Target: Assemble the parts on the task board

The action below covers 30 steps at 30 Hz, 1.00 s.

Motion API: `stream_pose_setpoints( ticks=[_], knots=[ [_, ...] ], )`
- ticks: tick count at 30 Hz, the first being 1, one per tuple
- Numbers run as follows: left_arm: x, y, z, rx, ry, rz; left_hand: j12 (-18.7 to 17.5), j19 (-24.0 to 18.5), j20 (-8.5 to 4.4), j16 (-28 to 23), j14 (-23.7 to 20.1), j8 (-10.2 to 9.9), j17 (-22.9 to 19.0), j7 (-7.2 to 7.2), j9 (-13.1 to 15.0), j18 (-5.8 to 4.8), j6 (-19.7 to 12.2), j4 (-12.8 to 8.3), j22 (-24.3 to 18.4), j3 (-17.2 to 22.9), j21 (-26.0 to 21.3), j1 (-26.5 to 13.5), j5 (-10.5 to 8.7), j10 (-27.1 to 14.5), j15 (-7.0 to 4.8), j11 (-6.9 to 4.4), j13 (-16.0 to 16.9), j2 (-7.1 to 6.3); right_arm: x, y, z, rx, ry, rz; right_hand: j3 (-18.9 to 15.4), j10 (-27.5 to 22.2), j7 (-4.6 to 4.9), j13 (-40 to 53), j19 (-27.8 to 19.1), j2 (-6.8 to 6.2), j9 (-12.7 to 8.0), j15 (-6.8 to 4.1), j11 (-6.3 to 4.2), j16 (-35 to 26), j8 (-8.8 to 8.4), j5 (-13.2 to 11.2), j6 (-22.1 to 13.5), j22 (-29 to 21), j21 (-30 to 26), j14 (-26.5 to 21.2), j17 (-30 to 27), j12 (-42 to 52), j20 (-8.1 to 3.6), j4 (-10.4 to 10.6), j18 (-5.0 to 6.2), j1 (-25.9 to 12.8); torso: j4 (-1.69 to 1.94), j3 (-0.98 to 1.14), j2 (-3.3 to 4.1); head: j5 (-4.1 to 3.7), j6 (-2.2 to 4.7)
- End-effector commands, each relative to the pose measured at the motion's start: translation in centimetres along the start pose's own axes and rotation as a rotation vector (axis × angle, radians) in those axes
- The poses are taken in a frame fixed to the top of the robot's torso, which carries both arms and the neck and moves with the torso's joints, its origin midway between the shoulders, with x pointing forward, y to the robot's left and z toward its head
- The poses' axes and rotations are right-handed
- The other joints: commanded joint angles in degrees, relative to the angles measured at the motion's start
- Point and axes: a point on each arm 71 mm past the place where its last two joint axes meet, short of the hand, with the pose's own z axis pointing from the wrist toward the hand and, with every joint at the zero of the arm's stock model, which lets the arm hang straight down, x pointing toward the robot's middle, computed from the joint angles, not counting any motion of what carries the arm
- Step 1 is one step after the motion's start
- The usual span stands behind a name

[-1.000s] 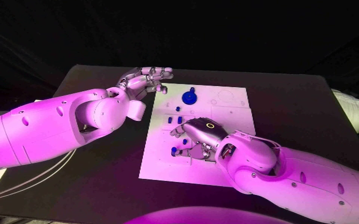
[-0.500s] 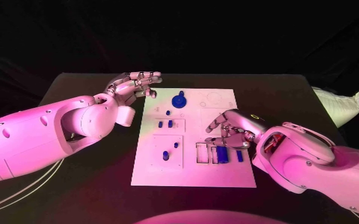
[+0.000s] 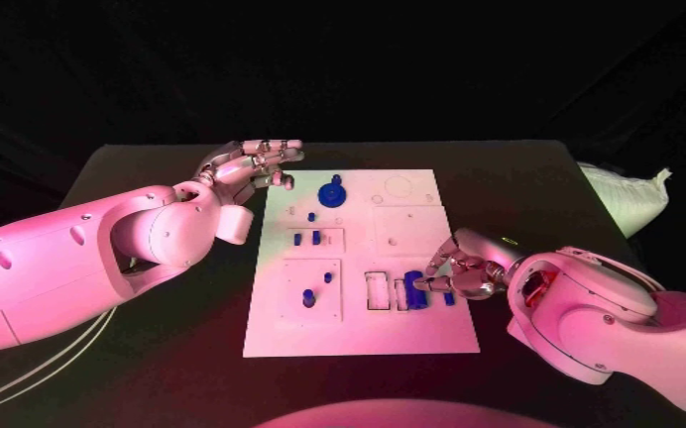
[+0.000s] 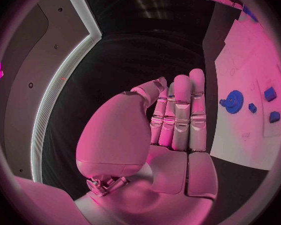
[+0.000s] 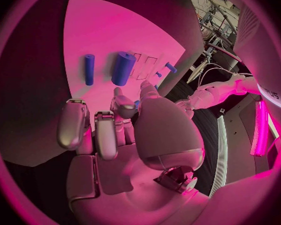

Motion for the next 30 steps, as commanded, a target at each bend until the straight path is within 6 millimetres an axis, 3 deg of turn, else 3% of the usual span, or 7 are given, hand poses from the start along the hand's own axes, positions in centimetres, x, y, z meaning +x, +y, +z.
stream_pose_setpoints(
  ticks=[1, 22, 30],
  knots=[
    [0.2, 0.0, 0.0, 0.005, 0.023, 0.003, 0.14, 0.22, -0.33, 0.38, -0.09, 0.31, -0.08, 0.16, -0.08, 0.65, -0.36, -0.34, -0.07, 0.1, -0.32, 0.16, 0.34, -0.42, -0.2, -0.12, -0.05, 0.13, 0.5, -0.2, 0.2, 0.057, 0.021, -0.074, -0.45, 0.39, -0.16, 0.93, -0.04, 0.04, 0.19, -0.11, 0.0, 0.29, 0.26, -0.32, -0.04, 0.16, 0.29, 4.01, 3.96, 0.73, 0.1, -0.03, -0.97, -0.54, -0.03, -0.05, 0.05, 0.09, -0.01],
    [0.3, 0.0, 0.0, 0.005, 0.027, 0.002, 0.14, 0.22, -0.33, 0.38, -0.09, 0.31, -0.08, 0.16, -0.08, 0.65, -0.36, -0.34, -0.07, 0.1, -0.32, 0.16, 0.34, -0.42, -0.2, -0.12, -0.05, 0.13, 3.0, 0.3, 2.0, 0.064, 0.065, -0.111, -1.51, 0.53, -0.41, 3.08, 0.13, 0.63, 1.26, -0.22, -0.17, 0.58, 0.96, -0.51, 0.47, 0.61, 0.54, 4.09, 4.5, 1.79, 0.05, -0.19, -1.05, -0.05, 0.11, -0.12, 0.05, 0.7, -0.38],
    [0.3, 0.0, 0.0, 0.004, 0.028, 0.002, 0.14, 0.22, -0.33, 0.38, -0.09, 0.31, -0.08, 0.16, -0.08, 0.65, -0.36, -0.34, -0.07, 0.1, -0.32, 0.16, 0.34, -0.42, -0.2, -0.12, -0.05, 0.13, 3.7, -0.1, 2.6, 0.083, 0.074, -0.098, -1.49, 0.78, -0.69, 5.02, 0.08, 2.18, 2.69, -0.44, -0.44, 0.56, 1.8, 0.84, 0.91, 0.65, 0.52, 4.06, 4.44, 2.63, -0.14, -0.54, -1.04, 2.65, 0.2, -0.18, 0.01, 0.59, -0.36]
  ],
)
